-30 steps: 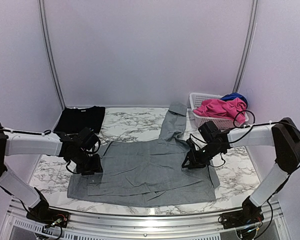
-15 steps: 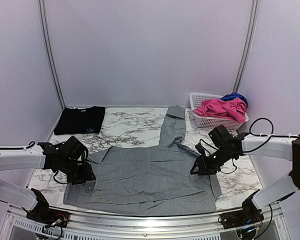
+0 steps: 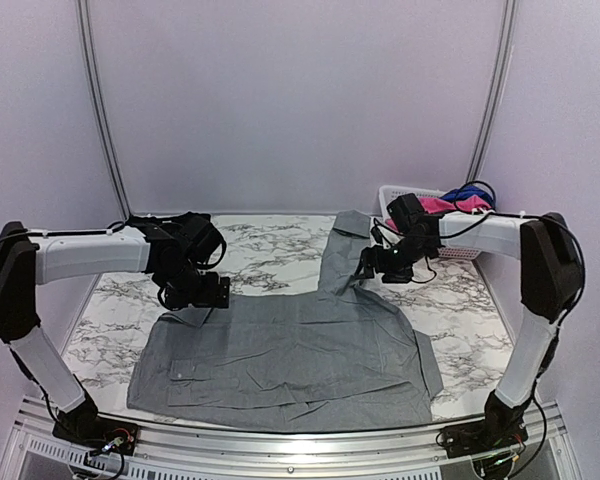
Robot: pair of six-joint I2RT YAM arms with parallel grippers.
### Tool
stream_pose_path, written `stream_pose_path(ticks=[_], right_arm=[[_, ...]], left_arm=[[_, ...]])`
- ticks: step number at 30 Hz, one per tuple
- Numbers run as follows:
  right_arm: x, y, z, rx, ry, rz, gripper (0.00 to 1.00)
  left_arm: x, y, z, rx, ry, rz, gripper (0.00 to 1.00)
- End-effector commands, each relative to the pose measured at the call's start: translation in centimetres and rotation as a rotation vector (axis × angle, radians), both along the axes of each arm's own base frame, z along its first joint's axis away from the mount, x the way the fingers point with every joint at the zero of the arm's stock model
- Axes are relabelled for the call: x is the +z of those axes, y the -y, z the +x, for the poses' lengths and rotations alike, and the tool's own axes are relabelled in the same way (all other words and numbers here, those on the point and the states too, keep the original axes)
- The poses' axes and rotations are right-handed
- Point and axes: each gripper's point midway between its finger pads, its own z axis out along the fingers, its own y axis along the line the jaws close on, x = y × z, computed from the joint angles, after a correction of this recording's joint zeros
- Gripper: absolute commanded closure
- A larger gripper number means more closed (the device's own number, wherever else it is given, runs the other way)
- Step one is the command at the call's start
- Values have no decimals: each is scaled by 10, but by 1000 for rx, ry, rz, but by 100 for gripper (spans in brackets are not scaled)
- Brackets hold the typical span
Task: Fold and stack the mixed laundry pile
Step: Smooth out the 1/3-folded shirt at the center of the board.
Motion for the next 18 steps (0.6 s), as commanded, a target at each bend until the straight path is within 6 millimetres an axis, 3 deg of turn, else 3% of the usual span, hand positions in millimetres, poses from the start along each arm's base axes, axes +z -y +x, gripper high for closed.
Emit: stream_pose_path(ticks=[1, 6, 9, 12, 18], right_arm=[[-14, 0, 25, -12, -3, -59, 19], [-40, 13, 42, 11, -2, -182, 26], [-49, 32, 58, 17, 22, -290, 38], [-52, 48, 72, 32, 47, -418, 41], [-40, 61, 93, 50, 121, -539, 43]], left_arm=[[-8, -4, 9, -37, -25, 100, 1], [-38, -11, 13, -55, -90, 202, 1], [-56, -28, 15, -28, -143, 250, 1], [-56, -51, 22, -2, -143, 330, 1], [-40, -109, 37, 94, -129, 423, 1]])
